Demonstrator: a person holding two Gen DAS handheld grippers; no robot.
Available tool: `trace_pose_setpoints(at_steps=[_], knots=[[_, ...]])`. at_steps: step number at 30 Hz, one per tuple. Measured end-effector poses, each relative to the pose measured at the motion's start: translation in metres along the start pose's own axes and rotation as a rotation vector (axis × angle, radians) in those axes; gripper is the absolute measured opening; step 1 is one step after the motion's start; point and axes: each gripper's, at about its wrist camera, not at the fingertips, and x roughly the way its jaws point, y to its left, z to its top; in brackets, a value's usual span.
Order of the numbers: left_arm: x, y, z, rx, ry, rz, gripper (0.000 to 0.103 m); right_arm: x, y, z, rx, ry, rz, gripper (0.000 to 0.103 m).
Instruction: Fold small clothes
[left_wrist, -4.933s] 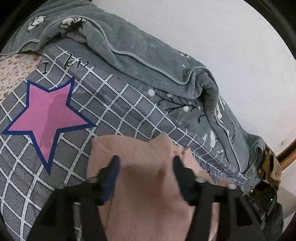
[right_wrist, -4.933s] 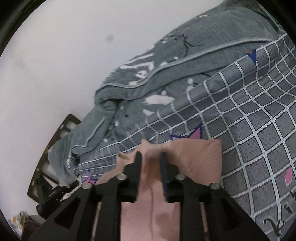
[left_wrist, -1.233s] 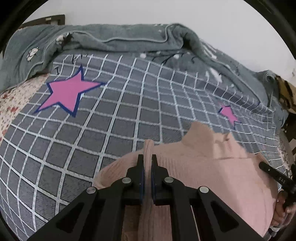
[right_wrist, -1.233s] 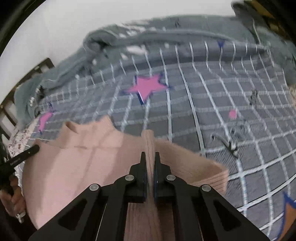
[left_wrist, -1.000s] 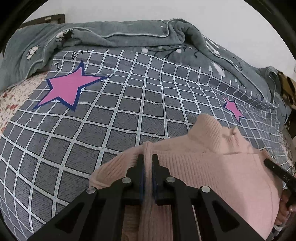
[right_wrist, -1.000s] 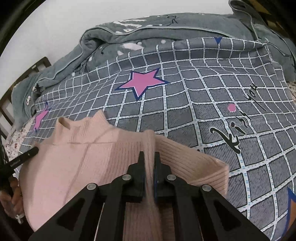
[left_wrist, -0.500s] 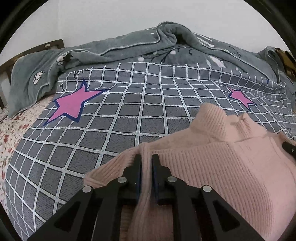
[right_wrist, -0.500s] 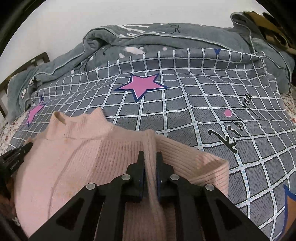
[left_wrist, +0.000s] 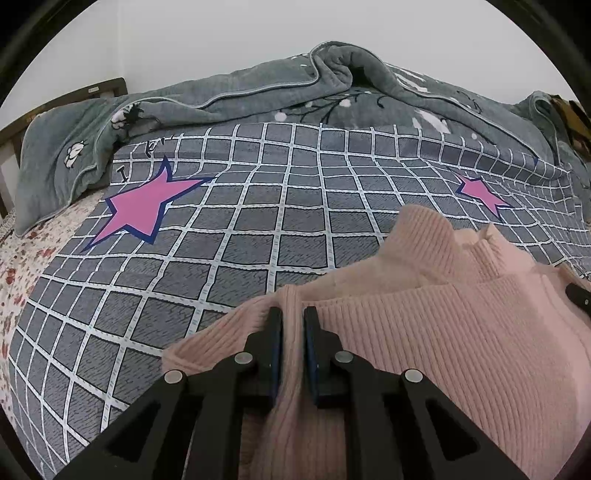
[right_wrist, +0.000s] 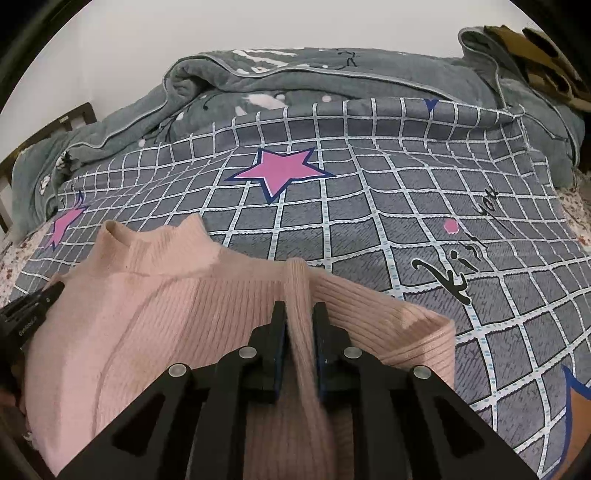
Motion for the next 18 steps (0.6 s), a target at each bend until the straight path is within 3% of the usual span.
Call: trace_pose_setpoints(at_steps=[8,12,18], knots=[[0.001,0.000,0.000,0.008,-0.002,0.007,0.012,-0.004,-0.007,0.002,0.013,0.016,0.038,0.020],[0.000,0.001,0.000,0.000,-0.004,0.001,0.012,-0.021,-0.009,0.003,0.022,0.020,0.008,0.032],[0.000,0.001,0.000,-0.003,-0.005,-0.002,0.013,-0.074,0.002,-0.016,-0.009,-0.067,-0.048,0.047]])
